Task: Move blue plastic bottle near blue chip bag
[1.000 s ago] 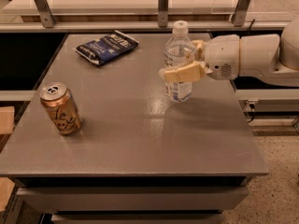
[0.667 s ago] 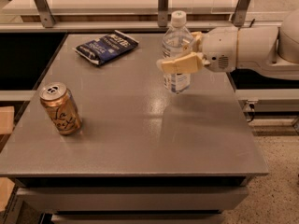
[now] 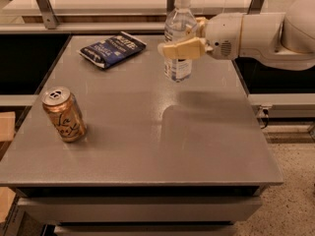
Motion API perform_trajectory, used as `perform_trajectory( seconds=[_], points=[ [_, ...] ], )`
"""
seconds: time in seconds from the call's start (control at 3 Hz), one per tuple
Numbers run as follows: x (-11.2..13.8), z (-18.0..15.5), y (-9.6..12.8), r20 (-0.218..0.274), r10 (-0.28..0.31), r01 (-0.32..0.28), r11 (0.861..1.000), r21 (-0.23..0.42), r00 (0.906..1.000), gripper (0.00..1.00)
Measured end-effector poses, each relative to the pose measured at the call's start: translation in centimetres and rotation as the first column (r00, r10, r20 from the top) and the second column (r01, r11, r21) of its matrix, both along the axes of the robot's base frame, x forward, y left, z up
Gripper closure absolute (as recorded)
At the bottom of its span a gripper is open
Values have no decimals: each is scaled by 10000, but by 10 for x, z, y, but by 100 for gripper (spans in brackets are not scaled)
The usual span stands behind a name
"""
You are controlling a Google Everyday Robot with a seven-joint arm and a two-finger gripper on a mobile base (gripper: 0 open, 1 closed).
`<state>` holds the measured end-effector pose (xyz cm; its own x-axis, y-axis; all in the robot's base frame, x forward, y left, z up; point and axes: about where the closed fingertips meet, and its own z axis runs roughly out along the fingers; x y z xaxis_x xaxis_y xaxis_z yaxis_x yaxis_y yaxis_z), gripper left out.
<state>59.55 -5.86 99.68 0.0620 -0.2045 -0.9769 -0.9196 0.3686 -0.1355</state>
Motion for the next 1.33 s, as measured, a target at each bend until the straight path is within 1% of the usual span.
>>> perform_trajectory(
  seconds=[0.33, 0.67, 1.0, 1.33],
  points=[
    [17, 9, 7, 24, 86, -86, 9999, 127, 10000, 100],
    [33, 15, 15, -30, 135, -135, 9999, 54, 9999, 100],
    [53, 15, 20, -197, 36, -37, 10000, -48, 9998, 100],
    [72, 14, 28, -257, 18, -20, 9999, -107, 9997, 100]
  ],
)
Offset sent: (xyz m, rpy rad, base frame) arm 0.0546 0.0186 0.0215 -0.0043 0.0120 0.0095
